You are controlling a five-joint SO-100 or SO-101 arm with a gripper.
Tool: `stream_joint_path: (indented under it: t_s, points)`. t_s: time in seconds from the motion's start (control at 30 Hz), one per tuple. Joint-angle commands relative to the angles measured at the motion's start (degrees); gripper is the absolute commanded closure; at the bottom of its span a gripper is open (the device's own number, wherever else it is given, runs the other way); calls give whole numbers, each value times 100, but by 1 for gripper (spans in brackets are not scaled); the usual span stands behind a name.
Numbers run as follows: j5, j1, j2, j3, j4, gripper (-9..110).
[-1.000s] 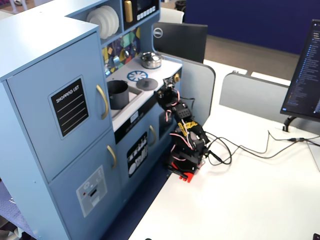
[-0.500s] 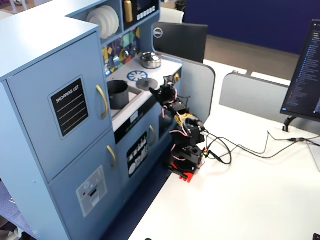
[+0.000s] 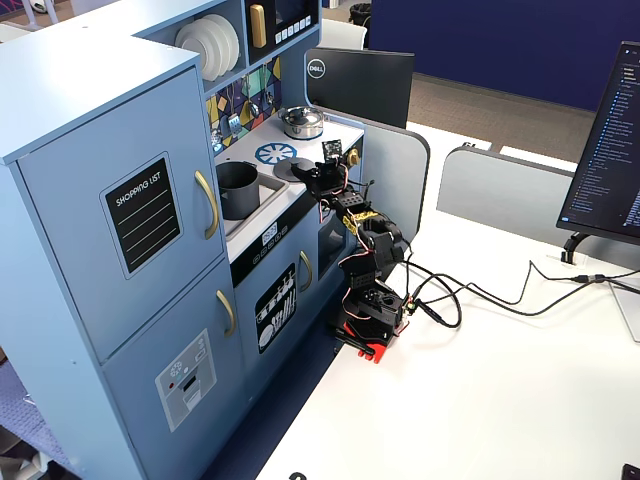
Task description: Pick up the lid from the counter and put it on the gray recipient
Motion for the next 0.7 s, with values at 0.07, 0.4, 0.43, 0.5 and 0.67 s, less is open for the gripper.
stream_joint_path:
  t_s: [0.07,0.4,0.43,0.5,0.67]
  points:
    - [-88,-9,-334,-606,-352,78]
    - [-176,-79,-905,-888,-624,79]
    - [-193,-88,-984,-940,-650,79]
    - [-211,-123,-1125,-1028,-703,79]
    - [-237,-158,-1424,-1213,-835,80]
